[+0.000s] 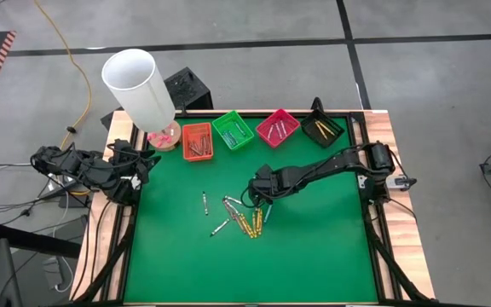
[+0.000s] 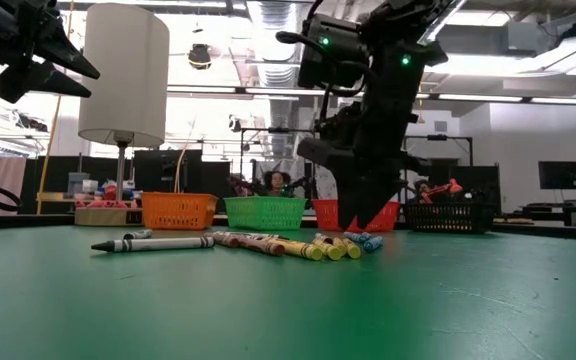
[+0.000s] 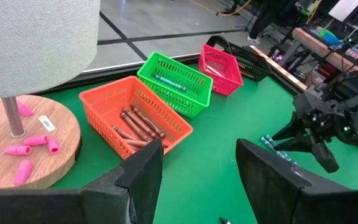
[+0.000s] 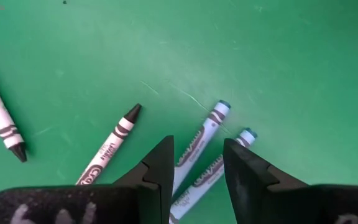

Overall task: Sort crayons
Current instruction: Put the blue/green crayon into the green bin

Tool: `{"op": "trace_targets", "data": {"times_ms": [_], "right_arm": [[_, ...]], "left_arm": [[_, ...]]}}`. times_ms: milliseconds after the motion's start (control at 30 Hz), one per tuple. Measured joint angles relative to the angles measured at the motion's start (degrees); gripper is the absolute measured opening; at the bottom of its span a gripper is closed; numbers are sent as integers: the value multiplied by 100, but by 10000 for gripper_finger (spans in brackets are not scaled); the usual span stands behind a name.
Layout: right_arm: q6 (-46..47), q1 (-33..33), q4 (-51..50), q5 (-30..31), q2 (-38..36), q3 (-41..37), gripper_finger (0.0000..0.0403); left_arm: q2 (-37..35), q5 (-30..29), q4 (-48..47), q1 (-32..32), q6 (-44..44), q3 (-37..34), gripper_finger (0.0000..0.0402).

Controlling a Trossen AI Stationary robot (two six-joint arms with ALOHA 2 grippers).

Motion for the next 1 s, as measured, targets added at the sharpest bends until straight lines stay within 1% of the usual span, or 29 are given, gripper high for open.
{"op": "trace_targets", "data": {"times_ms": [733,833,1000], "right_arm": [[286,40,385,-157,-26,-485,130],[286,61,405,-142,-24,-487,117],[294,63,402,-129,-20,-487,79]], "left_arm": [[0,-2,0,0,2,0,192],[0,-3,0,-1,3,0,192],[0,-2,0,-1,3,0,192]]}}
